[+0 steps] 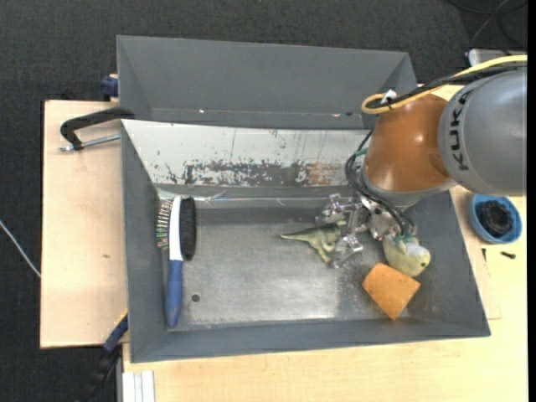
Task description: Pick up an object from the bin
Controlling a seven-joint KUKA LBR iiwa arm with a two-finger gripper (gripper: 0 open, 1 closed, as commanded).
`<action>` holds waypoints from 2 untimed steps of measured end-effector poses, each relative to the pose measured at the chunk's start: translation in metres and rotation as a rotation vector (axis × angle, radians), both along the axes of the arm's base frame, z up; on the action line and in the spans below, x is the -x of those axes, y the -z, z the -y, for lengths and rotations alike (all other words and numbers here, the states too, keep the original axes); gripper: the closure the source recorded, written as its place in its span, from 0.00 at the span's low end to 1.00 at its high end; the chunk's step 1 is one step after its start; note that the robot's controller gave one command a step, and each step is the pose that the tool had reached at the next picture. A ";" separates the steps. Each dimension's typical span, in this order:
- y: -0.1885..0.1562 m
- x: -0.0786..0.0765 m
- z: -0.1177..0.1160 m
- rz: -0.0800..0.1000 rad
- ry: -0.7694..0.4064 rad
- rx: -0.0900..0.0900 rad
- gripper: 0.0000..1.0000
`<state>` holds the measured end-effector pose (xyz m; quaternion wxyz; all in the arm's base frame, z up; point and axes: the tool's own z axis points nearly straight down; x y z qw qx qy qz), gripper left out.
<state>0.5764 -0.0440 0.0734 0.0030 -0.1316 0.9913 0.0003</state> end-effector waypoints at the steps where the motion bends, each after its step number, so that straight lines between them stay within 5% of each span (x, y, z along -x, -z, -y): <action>1: -0.120 0.001 -0.023 0.008 -0.178 0.002 1.00; 2: -0.187 -0.012 -0.032 0.006 -0.673 0.005 1.00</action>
Offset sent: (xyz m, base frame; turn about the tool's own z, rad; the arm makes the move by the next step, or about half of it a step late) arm -0.0037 0.0212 0.1145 -0.1778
